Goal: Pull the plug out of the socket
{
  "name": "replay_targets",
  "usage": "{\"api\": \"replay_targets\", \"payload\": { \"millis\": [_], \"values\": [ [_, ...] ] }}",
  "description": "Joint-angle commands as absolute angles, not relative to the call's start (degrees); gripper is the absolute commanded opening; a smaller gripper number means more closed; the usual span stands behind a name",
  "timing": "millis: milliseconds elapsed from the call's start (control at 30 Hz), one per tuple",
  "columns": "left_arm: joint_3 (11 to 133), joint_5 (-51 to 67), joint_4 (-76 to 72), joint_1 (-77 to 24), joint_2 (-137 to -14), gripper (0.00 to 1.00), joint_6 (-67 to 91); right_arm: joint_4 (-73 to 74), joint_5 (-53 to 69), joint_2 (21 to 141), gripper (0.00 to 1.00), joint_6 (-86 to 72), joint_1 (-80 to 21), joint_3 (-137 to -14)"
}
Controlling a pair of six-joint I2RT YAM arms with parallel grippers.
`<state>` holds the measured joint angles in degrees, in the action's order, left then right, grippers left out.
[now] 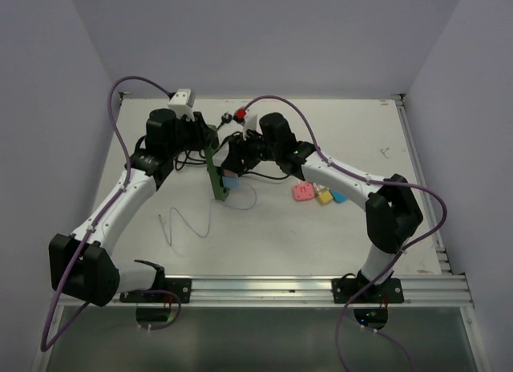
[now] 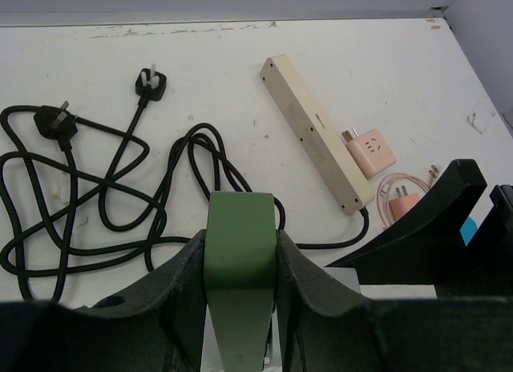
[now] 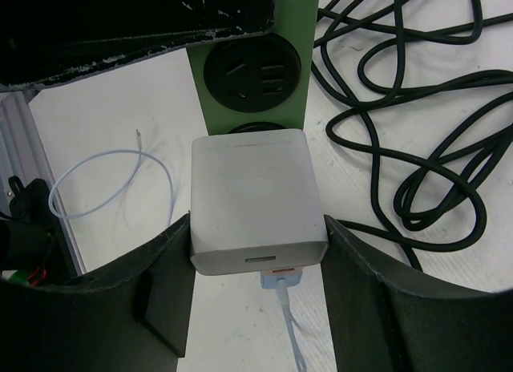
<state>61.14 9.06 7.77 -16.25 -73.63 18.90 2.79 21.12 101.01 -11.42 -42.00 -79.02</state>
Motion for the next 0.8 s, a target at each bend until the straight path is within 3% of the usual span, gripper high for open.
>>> {"api": "replay_targets", "payload": {
  "millis": [0, 67, 100, 200, 300, 567, 767],
  "values": [
    [60.6, 12.1, 3.9, -16.9, -71.2, 0.37, 21.4, 1.1, 21.2, 99.3, 0.00, -11.1, -42.6, -80.5],
    [59.9, 12.4, 4.1, -16.8, -70.8, 0.48, 21.1, 1.1, 21.3, 99.1, 0.00, -11.1, -42.6, -80.4],
    [59.8, 12.4, 4.2, -16.8, -70.8, 0.59, 21.1, 1.1, 21.3, 99.1, 0.00, -11.1, -42.6, -80.4],
    [58.5, 12.0, 4.8, -16.8, -70.6, 0.75, 21.2, 1.2, 21.5, 98.8, 0.00, -11.1, -42.6, -80.5],
    [57.7, 11.9, 5.4, -16.9, -70.8, 0.81, 21.6, 1.1, 21.5, 98.7, 0.00, -11.2, -42.6, -80.6],
    [54.9, 10.9, 3.6, -17.0, -72.1, 0.73, 22.8, 1.1, 22.3, 98.9, 0.00, -11.4, -42.7, -80.9],
    [54.1, 8.6, 1.0, -17.6, -72.9, 0.50, 22.6, 1.6, 22.7, 99.1, 0.00, -11.4, -43.2, -81.6]
  ]
}}
